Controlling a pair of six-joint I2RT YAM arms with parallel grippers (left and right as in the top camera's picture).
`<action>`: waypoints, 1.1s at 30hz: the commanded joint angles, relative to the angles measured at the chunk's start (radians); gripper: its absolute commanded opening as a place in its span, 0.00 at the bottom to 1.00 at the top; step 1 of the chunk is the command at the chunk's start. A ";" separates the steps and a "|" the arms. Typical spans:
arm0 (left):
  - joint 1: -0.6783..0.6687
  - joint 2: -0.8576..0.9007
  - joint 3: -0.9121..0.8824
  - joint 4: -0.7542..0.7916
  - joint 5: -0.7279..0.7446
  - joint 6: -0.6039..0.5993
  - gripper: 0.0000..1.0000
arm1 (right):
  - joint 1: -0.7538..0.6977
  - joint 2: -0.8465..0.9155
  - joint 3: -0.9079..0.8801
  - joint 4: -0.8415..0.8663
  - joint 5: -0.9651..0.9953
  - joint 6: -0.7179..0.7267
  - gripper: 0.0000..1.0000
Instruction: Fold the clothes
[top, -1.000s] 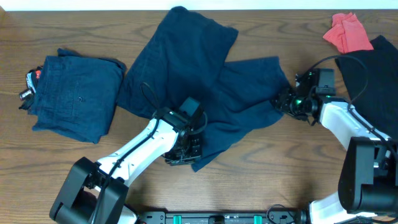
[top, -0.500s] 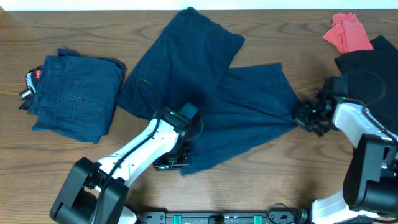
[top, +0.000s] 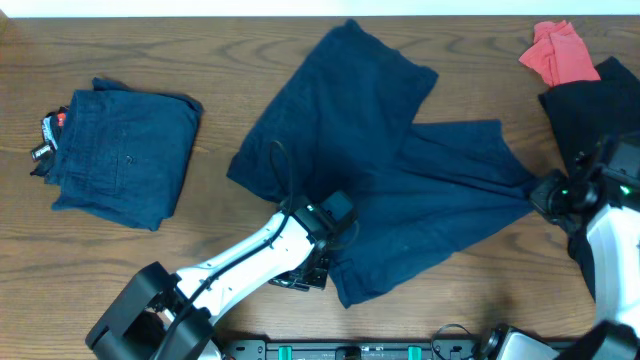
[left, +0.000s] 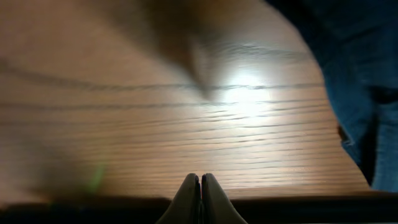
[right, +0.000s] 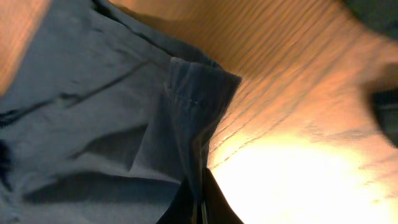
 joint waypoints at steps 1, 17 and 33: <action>-0.015 -0.035 0.002 0.044 0.083 -0.004 0.09 | -0.014 -0.026 0.003 -0.014 0.017 -0.064 0.01; -0.100 -0.034 -0.032 0.325 0.299 -0.640 0.80 | -0.008 0.002 0.003 -0.048 0.017 -0.079 0.01; -0.031 -0.034 -0.193 0.557 0.217 -0.791 0.06 | -0.008 0.002 0.003 -0.060 0.016 -0.080 0.01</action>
